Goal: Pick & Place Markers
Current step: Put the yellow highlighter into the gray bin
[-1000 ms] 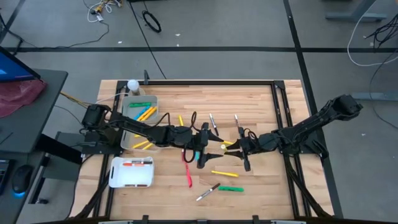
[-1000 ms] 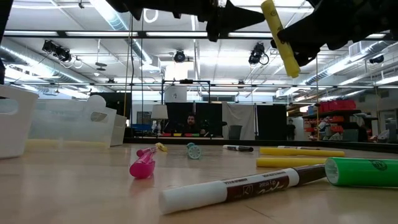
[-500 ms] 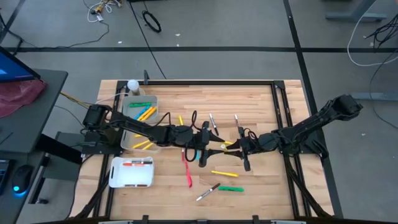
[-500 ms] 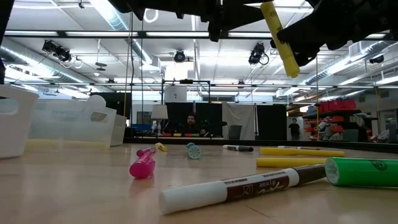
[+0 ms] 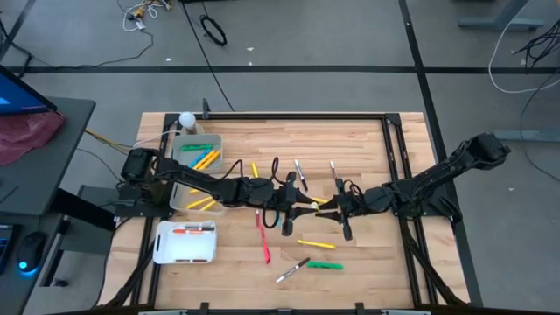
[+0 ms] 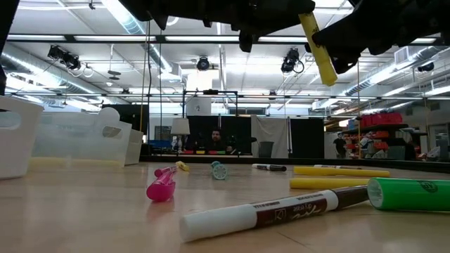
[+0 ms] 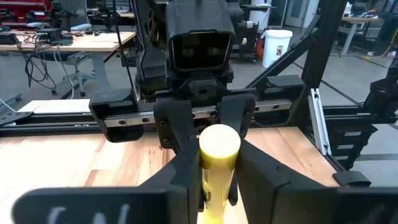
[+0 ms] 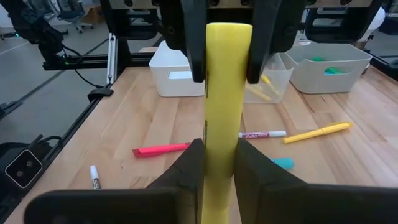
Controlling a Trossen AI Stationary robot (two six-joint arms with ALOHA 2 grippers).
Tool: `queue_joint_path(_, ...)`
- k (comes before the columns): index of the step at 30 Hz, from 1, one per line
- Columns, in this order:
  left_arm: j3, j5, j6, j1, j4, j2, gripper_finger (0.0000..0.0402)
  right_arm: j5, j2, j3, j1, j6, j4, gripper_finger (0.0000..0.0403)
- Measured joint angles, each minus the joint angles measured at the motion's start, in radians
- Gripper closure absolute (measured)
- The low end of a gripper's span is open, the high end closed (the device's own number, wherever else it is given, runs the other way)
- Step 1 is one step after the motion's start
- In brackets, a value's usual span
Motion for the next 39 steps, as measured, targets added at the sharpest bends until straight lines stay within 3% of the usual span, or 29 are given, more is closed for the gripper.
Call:
queue_joint_path(5,0.0,0.0,0.0,0.0,0.0,0.0,0.0324,0.003,0.0,0.0,0.0,0.003,-0.002,0.0345)
queue_joint_path(9,0.0,-0.01,0.027,-0.01,-0.008,-0.006,0.0324,0.004,-0.001,0.0,0.0,0.005,-0.001,0.032)
queue_joint_path(13,0.0,-0.111,0.08,-0.037,-0.118,-0.061,0.0324,0.008,-0.027,0.0,0.0,0.013,-0.006,0.0278)
queue_joint_path(17,0.0,-0.298,0.083,-0.064,-0.371,-0.16,0.0324,0.034,-0.066,0.0,0.001,0.018,-0.025,0.0248)
queue_joint_path(22,-0.001,-0.576,0.006,-0.057,-0.772,-0.31,0.0324,0.038,-0.081,0.0,-0.007,0.009,-0.032,0.0239)
queue_joint_path(26,-0.001,-0.677,-0.132,0.023,-1.12,-0.414,0.0324,0.038,-0.08,0.0,-0.017,0.009,-0.037,0.0245)
queue_joint_path(33,-0.007,-0.66,-0.204,0.276,-1.544,-0.471,0.0324,0.038,-0.08,0.0,-0.03,0.009,-0.037,0.0257)
queue_joint_path(39,-0.144,-0.518,-0.08,0.473,-1.509,-0.467,0.0324,0.038,-0.08,0.0,-0.03,0.013,-0.037,0.0263)
